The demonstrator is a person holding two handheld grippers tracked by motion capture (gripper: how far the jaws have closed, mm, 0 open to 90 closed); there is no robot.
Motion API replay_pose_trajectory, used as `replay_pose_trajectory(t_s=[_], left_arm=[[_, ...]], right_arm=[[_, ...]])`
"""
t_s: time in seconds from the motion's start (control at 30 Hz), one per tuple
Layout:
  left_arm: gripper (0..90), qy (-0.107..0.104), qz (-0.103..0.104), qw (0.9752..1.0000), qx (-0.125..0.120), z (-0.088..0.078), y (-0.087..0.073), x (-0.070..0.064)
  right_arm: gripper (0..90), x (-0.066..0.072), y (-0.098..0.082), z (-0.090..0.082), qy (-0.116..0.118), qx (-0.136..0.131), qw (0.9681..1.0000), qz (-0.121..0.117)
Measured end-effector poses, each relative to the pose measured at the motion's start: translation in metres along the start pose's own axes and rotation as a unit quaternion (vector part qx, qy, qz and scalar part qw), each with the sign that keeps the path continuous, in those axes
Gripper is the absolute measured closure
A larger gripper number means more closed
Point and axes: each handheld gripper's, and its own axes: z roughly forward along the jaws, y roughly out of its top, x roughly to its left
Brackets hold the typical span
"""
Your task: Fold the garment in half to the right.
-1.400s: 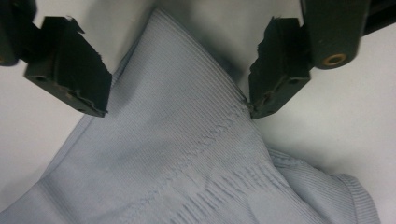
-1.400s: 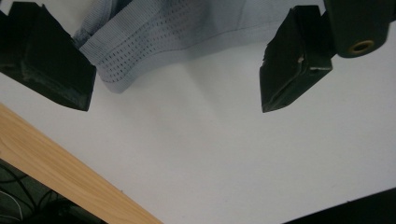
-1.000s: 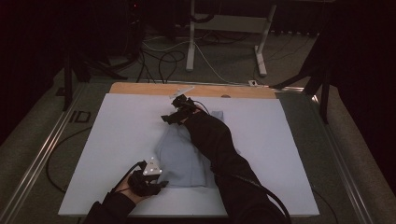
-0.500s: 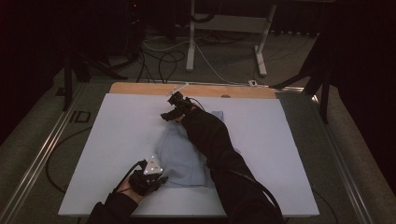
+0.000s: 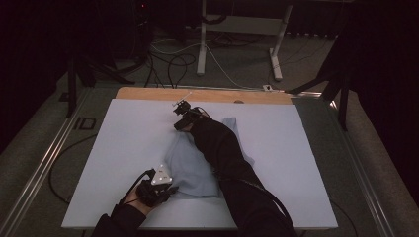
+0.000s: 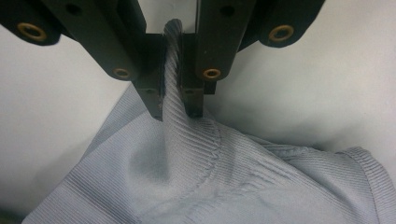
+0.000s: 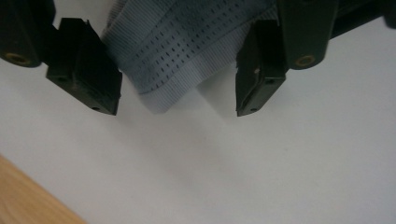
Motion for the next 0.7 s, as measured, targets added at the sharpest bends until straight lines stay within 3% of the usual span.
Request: replay_pose_trajectory(t_s=[0.23,0.27,0.37,0.4,0.43,0.63,0.7], left_arm=[[85.2,0.000,-0.001,1.0000,0.000,0.0005,-0.0002,0.0002],[85.2,0.000,-0.002,1.0000,0.001,0.0007,-0.0001,0.0002],[85.3,-0.001,-0.004,1.0000,0.001,0.0006,-0.0002,0.0002],[85.3,-0.001,-0.004,1.0000,0.001,0.0006,-0.0003,-0.0001],[85.3,-0.001,-0.003,1.0000,0.001,0.0008,-0.0002,-0.0005],[85.8,-0.004,-0.007,1.0000,0.001,-0.0002,0.0000,0.0007],[85.9,-0.007,-0.010,0.9999,0.003,-0.0008,0.0007,0.0010]], right_arm=[[46.3,0.0020,-0.0017,0.0033,0.001,0.007,1.0000,-0.006],[52.6,0.0039,-0.0016,0.0023,0.003,0.010,0.9999,-0.008],[57.5,0.0051,-0.0022,0.0022,0.004,0.007,0.9999,-0.007],[69.1,0.0069,-0.0014,0.0007,0.000,0.013,0.9999,-0.011],[74.5,0.0070,-0.0007,0.0004,-0.006,0.016,0.9997,-0.017],[82.9,0.0061,0.0012,-0.0010,-0.011,0.023,0.9991,-0.035],[83.4,0.0054,0.0016,-0.0026,-0.006,0.017,0.9994,-0.028]])
